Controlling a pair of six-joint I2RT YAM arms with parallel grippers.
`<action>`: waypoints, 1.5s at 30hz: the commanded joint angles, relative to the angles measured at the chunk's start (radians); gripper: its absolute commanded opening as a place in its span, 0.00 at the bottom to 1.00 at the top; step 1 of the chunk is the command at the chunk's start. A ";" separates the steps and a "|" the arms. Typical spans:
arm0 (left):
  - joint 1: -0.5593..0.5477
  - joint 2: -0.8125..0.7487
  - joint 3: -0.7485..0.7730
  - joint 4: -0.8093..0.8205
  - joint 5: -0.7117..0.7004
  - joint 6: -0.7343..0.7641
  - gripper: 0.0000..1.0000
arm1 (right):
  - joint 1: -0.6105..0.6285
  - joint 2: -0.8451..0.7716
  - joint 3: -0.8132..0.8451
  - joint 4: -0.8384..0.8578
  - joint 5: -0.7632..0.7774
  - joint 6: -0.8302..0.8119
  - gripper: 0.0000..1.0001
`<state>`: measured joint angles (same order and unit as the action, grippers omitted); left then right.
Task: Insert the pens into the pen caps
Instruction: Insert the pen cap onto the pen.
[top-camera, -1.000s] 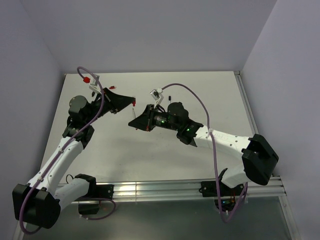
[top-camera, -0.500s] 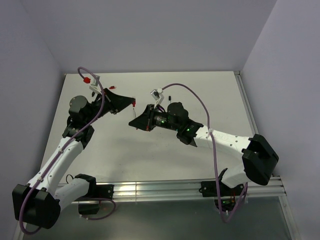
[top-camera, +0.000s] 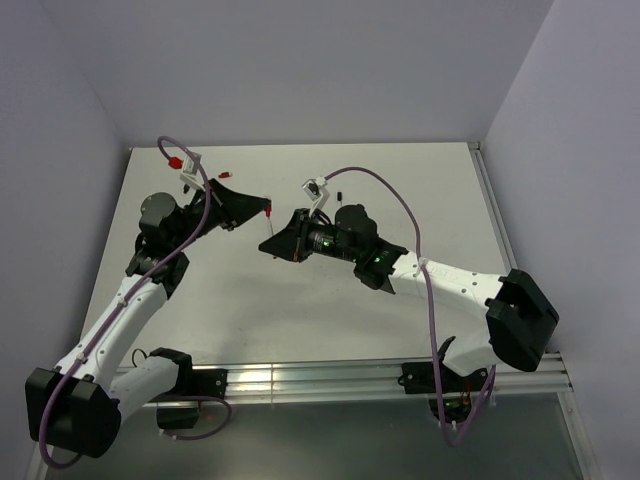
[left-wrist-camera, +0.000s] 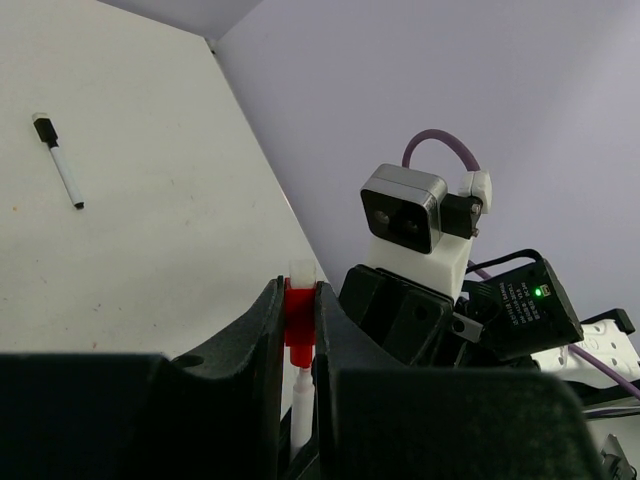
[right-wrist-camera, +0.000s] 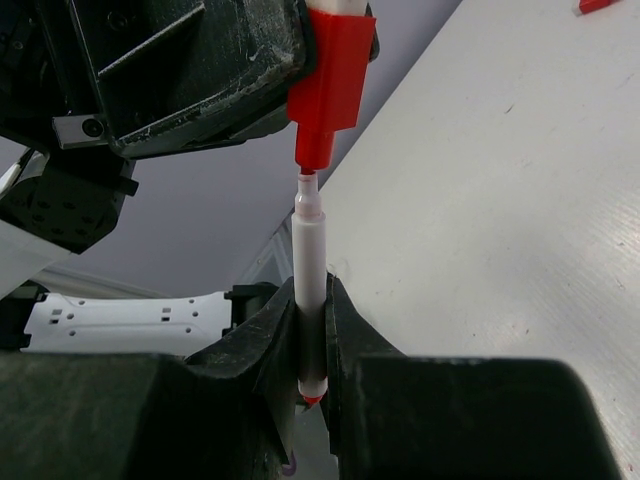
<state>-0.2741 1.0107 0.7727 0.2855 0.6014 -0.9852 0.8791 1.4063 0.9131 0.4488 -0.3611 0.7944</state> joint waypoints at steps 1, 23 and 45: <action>-0.004 -0.026 0.005 0.023 0.011 0.016 0.00 | 0.006 -0.035 0.032 0.031 0.014 -0.015 0.00; -0.039 -0.109 -0.150 0.239 -0.003 -0.092 0.00 | 0.004 -0.012 0.027 0.113 0.048 0.072 0.00; -0.148 -0.199 -0.170 0.189 -0.012 -0.075 0.00 | -0.008 -0.023 0.081 0.070 0.128 0.000 0.00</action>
<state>-0.3649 0.8547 0.5716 0.5129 0.4164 -1.0756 0.8925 1.4044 0.9165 0.4896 -0.3515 0.8318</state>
